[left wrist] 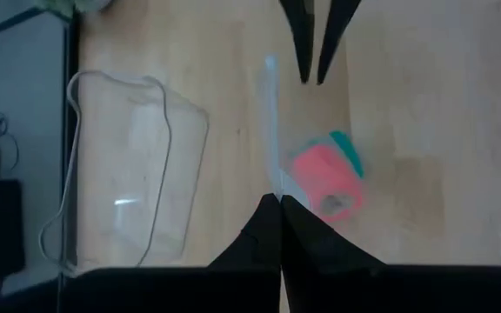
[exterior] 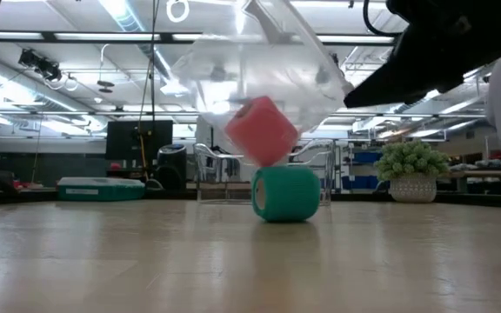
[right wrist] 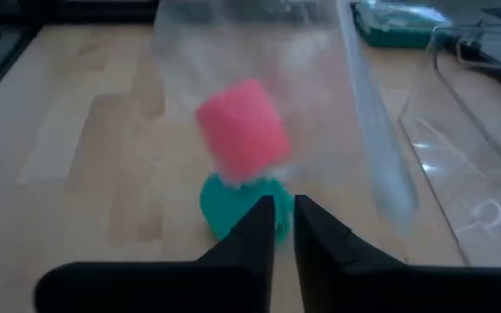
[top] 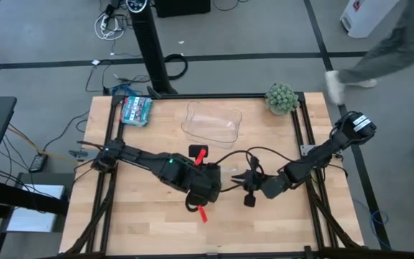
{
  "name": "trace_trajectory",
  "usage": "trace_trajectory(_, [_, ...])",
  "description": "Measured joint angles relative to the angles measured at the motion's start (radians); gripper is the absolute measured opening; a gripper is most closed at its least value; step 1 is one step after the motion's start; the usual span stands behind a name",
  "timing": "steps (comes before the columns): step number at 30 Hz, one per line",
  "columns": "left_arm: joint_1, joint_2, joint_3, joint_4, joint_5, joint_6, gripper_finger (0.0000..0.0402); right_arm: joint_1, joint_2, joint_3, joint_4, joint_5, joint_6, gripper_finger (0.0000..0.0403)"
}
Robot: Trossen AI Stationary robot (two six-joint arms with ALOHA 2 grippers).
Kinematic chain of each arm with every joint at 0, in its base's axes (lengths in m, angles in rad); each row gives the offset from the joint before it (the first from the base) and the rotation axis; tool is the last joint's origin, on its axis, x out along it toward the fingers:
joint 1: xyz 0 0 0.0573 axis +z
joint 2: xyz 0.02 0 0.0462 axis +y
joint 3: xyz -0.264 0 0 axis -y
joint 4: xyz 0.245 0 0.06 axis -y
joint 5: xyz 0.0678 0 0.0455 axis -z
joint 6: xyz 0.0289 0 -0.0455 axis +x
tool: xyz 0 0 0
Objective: Roll bandage
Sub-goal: Open the transparent zip bag
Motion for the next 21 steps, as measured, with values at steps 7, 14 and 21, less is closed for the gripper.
trace_trajectory(7, [-0.018, 0.0, 0.0, -0.042, -0.061, -0.065, 0.0, -0.005, -0.031, 0.0, -0.191, -0.072, 0.191, 0.0102])
trace_trajectory(14, [-0.036, 0.0, 0.0, -0.043, -0.064, -0.061, 0.0, -0.001, -0.13, 0.0, -0.212, 0.065, 0.075, 0.0113])
trace_trajectory(21, [-0.038, 0.0, 0.0, -0.028, -0.08, -0.059, 0.0001, -0.052, -0.175, 0.0, -0.079, -0.063, -0.112, 0.0114])
